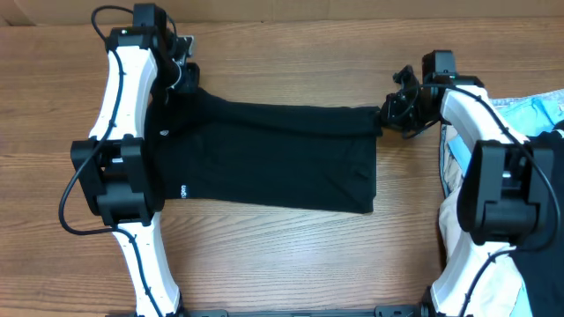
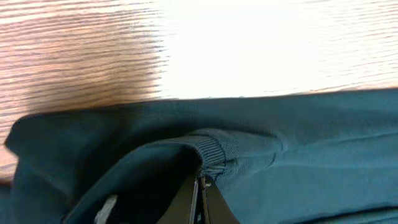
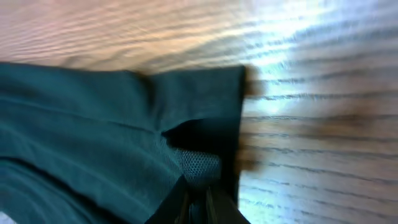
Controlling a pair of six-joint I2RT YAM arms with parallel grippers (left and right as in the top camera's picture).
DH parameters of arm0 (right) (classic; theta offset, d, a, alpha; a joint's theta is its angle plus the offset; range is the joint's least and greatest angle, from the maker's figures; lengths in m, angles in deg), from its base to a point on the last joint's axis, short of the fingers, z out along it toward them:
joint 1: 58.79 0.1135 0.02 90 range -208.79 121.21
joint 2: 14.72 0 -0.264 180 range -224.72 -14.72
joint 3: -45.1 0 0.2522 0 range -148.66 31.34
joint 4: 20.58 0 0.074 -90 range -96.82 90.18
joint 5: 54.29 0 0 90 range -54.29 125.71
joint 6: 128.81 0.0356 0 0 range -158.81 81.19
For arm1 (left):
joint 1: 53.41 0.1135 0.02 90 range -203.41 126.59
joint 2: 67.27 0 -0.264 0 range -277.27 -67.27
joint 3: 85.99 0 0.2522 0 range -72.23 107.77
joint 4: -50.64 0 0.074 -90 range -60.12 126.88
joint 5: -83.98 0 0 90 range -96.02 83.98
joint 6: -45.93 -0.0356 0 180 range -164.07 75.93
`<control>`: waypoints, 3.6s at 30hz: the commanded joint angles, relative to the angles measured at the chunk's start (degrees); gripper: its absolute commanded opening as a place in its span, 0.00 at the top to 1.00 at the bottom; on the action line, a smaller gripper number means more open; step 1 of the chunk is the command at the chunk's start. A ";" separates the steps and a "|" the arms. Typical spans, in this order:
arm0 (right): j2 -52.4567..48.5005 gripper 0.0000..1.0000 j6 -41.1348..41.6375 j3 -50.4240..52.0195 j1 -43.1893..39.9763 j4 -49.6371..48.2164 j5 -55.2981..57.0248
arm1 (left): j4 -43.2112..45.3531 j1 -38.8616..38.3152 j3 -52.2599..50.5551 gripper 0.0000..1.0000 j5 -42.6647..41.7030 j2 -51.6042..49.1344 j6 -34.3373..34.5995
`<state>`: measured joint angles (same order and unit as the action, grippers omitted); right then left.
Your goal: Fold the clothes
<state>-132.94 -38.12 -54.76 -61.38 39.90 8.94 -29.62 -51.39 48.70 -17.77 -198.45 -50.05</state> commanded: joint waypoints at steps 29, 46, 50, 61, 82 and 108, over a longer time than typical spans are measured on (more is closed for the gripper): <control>4.85 0.54 1.49 3.34 2.51 -5.38 -0.02 | -11.82 1.55 1.16 0.96 2.89 -0.31 1.70; -1.51 0.49 5.05 4.42 5.20 -10.05 8.76 | -11.61 1.55 1.16 0.96 2.91 -0.31 1.70; -1.51 0.51 5.51 5.25 5.35 -11.63 7.37 | -11.58 1.53 1.16 0.96 2.91 -0.31 1.70; -1.51 0.61 5.57 5.60 5.75 -14.03 7.15 | -11.39 1.55 1.16 0.95 2.91 -0.31 1.70; -1.46 0.92 5.77 6.03 4.35 -17.66 3.52 | -10.78 1.44 1.16 0.95 2.91 -0.31 1.68; -1.51 0.75 6.19 5.46 6.54 -19.12 6.93 | -10.12 1.33 1.16 0.95 2.91 -0.31 1.68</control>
<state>-134.60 -32.24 -47.70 -54.78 20.40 13.51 -39.81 -49.95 49.02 -13.99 -198.45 -48.71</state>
